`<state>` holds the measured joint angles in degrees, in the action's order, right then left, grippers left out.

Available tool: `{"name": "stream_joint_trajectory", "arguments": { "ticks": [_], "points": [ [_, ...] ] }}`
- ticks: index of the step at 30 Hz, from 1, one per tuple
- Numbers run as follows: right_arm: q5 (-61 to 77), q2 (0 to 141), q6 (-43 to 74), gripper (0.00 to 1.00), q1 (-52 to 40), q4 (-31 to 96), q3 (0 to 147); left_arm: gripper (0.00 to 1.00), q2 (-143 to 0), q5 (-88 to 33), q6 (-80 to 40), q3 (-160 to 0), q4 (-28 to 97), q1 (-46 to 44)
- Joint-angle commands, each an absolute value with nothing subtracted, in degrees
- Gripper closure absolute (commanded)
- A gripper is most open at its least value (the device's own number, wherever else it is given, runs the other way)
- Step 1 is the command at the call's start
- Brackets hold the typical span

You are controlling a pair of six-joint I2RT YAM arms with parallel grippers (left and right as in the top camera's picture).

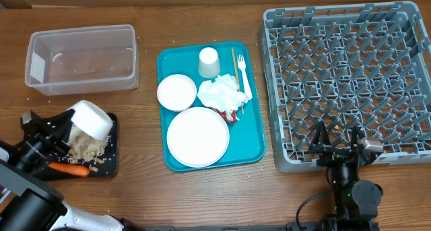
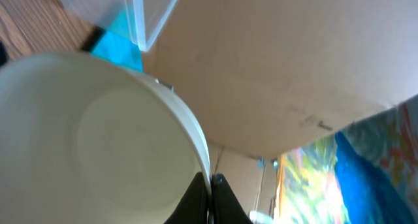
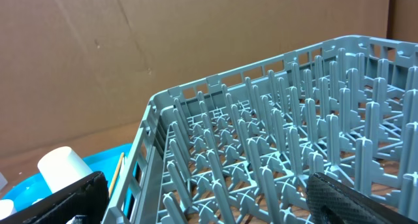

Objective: Sort waste into correct bins and load items into the dishwasher rack
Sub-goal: 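Return the emptied bowl to the teal tray and release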

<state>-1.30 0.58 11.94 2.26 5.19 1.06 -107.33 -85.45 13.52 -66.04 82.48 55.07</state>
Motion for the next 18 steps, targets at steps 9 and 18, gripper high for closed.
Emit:
{"name": "stream_joint_trajectory", "arguments": {
  "ticks": [9,18],
  "points": [
    [-1.19,0.19,11.60,0.00,2.48,4.80,0.47,0.96,-97.60,-77.34,40.66,-67.64,96.90,47.68],
    [-1.19,0.19,11.60,0.00,2.48,4.80,0.47,0.96,-78.26,-53.74,6.37,-83.46,78.30,30.79]
  ]
}}
